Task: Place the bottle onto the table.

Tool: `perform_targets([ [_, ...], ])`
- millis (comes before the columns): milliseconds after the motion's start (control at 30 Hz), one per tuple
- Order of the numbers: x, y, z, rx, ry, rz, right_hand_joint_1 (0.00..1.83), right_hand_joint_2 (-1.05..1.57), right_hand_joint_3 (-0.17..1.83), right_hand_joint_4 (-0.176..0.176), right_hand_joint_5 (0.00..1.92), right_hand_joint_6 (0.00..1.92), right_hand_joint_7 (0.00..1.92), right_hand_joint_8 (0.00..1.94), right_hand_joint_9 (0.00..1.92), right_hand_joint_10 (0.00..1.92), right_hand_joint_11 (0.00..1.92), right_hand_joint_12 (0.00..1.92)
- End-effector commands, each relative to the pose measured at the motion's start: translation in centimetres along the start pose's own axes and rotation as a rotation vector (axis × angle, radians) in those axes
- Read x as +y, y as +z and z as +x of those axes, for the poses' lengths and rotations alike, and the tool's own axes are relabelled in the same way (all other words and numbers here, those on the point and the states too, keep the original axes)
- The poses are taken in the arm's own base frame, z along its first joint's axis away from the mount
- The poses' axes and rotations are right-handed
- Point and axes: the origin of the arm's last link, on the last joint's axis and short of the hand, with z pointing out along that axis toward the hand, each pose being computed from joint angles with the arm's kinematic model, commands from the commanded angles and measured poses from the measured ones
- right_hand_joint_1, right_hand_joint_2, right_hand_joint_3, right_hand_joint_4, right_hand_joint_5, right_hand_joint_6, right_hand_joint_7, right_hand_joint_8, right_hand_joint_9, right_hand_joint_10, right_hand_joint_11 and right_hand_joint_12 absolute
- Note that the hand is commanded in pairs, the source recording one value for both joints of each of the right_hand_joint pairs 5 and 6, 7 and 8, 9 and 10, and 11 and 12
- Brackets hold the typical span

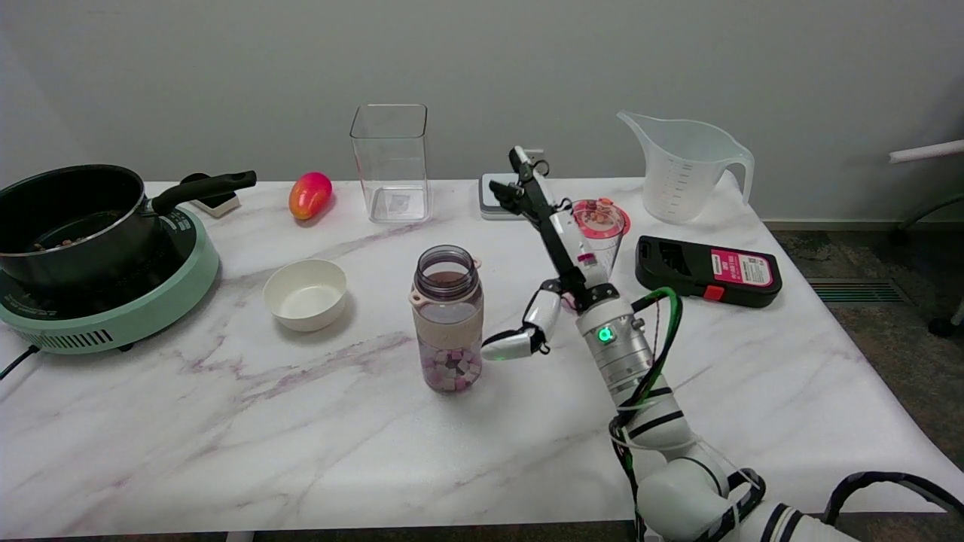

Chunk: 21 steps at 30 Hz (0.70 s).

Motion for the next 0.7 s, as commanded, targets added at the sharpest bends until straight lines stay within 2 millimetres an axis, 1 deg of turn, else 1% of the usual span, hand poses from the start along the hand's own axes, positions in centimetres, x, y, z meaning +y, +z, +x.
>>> perform_targets([
  [33,-6.2,3.0,7.7,0.139,0.007,0.151,1.23,-0.71,1.0,0.0,0.0,0.0,0.37,0.37,0.43,0.43,0.44,0.44],
  [100,-7.1,3.3,9.6,0.18,-0.05,0.166,1.25,-0.65,1.07,0.0,0.06,0.06,0.37,0.37,0.46,0.46,0.51,0.51],
  [133,-7.5,3.5,10.9,0.202,-0.081,0.168,1.28,-0.66,1.08,0.0,0.08,0.08,0.37,0.37,0.48,0.48,0.55,0.55],
  [200,-8.0,3.6,13.6,0.226,-0.148,0.161,1.34,-0.57,1.07,0.0,0.08,0.08,0.57,0.57,0.55,0.55,0.69,0.69],
  [267,-7.7,3.3,15.8,0.257,-0.223,0.131,1.36,-0.42,1.05,0.0,0.07,0.07,0.69,0.69,0.71,0.71,0.82,0.82],
  [300,-7.2,2.8,17.1,0.293,-0.282,0.11,1.36,-0.34,0.99,0.0,0.07,0.07,0.75,0.75,0.81,0.81,0.86,0.86],
  [333,-7.0,2.2,18.1,0.342,-0.341,0.104,1.35,-0.26,0.88,0.0,0.1,0.1,0.82,0.82,0.93,0.93,0.92,0.92],
  [367,-7.1,1.6,18.9,0.397,-0.388,0.107,1.33,-0.16,0.83,0.0,0.22,0.22,0.93,0.93,1.05,1.05,1.0,1.0],
  [400,-7.3,0.6,20.1,0.498,-0.446,0.111,1.31,-0.01,0.8,0.0,0.45,0.45,1.11,1.11,1.22,1.22,1.14,1.14],
  [433,-7.6,-0.3,21.2,0.595,-0.486,0.117,1.3,0.17,0.77,0.0,0.71,0.71,1.32,1.32,1.42,1.42,1.32,1.32],
  [467,-7.7,-1.0,22.2,0.654,-0.515,0.122,1.26,0.22,0.8,0.0,0.83,0.83,1.42,1.42,1.5,1.5,1.44,1.44],
  [500,-8.0,-2.0,23.9,0.725,-0.556,0.127,1.24,0.29,0.85,0.0,0.92,0.92,1.57,1.57,1.67,1.67,1.63,1.63],
  [567,-7.8,-3.6,26.0,0.805,-0.604,0.096,1.21,0.3,0.9,0.0,1.05,1.05,1.66,1.66,1.72,1.72,1.7,1.7],
  [633,-6.5,-5.5,28.0,0.873,-0.669,0.009,1.2,0.31,0.91,0.0,1.11,1.11,1.69,1.69,1.74,1.74,1.72,1.72],
  [700,-5.1,-6.2,29.2,0.871,-0.682,-0.064,1.19,0.4,0.87,0.0,1.21,1.21,1.74,1.74,1.76,1.76,1.75,1.75],
])
